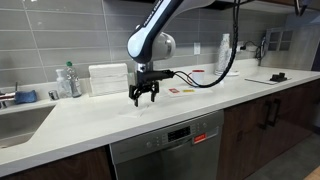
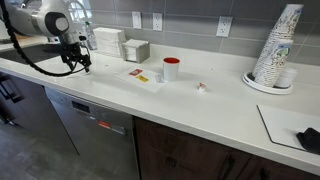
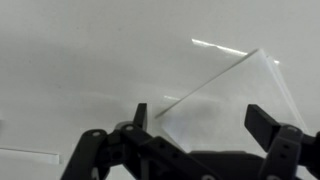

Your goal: Move one napkin from the left to the right

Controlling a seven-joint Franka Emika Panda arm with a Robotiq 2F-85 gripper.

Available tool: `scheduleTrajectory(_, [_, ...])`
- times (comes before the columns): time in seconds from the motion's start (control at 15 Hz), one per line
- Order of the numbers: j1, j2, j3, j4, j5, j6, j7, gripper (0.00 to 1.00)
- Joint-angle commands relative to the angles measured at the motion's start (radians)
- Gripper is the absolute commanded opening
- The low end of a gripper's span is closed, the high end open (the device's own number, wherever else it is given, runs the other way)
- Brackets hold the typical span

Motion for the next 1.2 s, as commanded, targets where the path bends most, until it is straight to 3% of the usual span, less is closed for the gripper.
scheduleTrajectory(0.0, [0.016, 0.047, -0.019, 0.046, -0.013, 0.005, -0.013, 1.0])
scheduleTrajectory(1.13, [0.018, 0.118, -0.029, 0.134, -0.017, -0.042, -0.075, 0.7])
